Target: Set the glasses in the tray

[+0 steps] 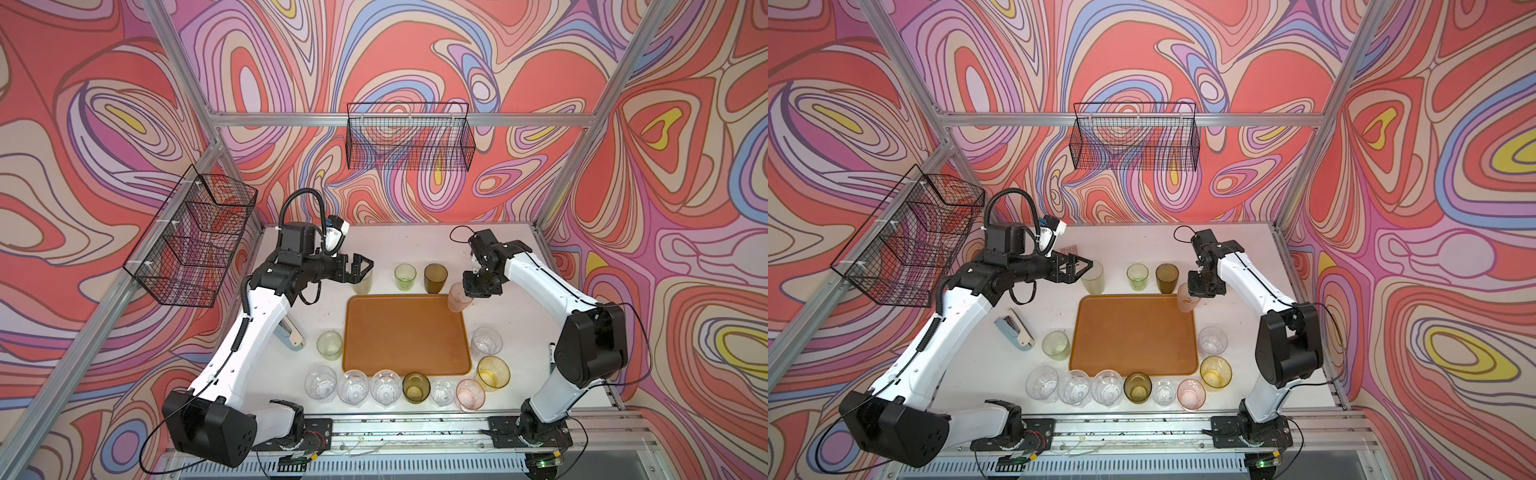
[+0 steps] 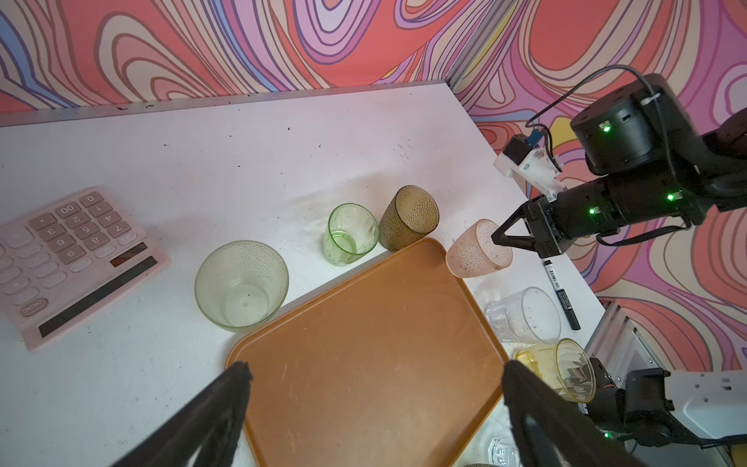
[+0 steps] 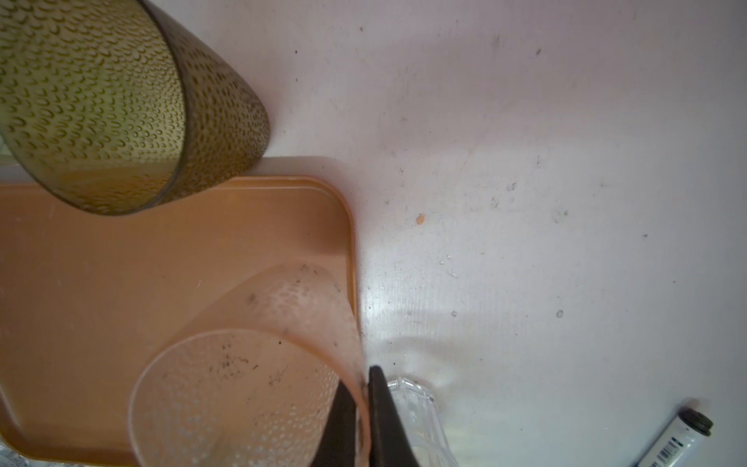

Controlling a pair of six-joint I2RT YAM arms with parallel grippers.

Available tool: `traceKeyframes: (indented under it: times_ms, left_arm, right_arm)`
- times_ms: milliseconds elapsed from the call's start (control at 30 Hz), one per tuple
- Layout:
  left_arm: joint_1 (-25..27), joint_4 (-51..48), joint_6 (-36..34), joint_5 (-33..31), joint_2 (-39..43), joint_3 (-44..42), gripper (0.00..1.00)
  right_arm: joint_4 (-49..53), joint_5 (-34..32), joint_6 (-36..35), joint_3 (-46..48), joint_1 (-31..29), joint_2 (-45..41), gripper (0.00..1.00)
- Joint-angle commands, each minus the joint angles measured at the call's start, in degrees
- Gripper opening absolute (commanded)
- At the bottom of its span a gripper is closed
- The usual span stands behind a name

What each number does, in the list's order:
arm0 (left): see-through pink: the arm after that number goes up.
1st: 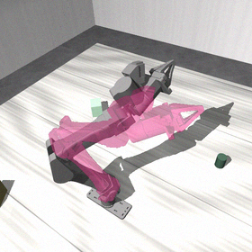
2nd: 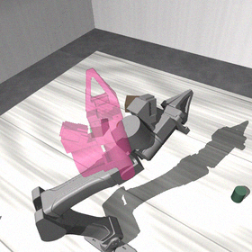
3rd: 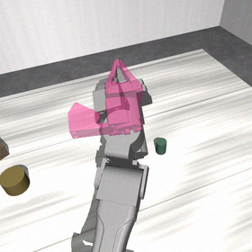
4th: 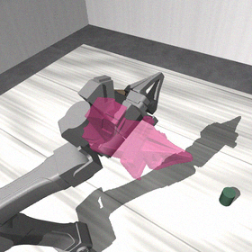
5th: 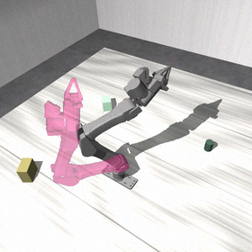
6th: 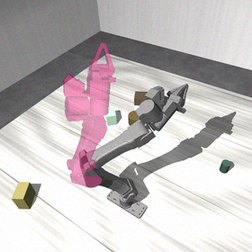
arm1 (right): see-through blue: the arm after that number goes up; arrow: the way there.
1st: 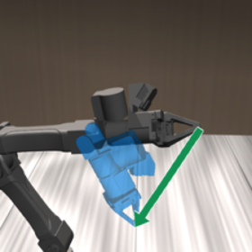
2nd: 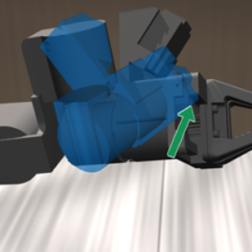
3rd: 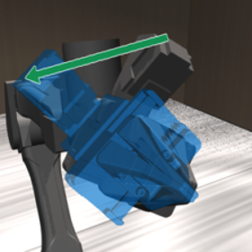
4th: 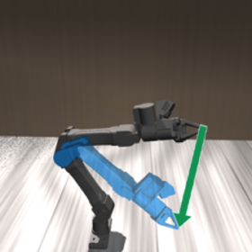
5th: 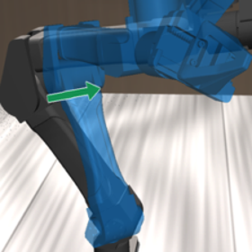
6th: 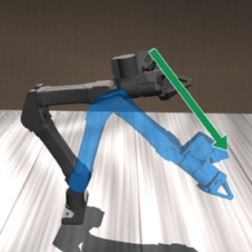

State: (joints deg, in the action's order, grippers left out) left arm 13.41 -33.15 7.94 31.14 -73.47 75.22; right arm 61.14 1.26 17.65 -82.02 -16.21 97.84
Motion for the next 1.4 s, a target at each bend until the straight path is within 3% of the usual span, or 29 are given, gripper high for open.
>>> traceKeyframes:
  times_ms: [0,1367]
  left_arm:
    - [0.03,0.55,-0.56,0.71,0.96,0.54,1.00]
    - [0.04,0.64,-0.30,1.74,0.76,0.40,1.00]
  right_arm:
    - [-3.02,0.20,1.20,0.45,-0.57,0.12,0.00]
    - [-7.00,-3.15,1.07,0.02,-1.42,8.59,0.08]
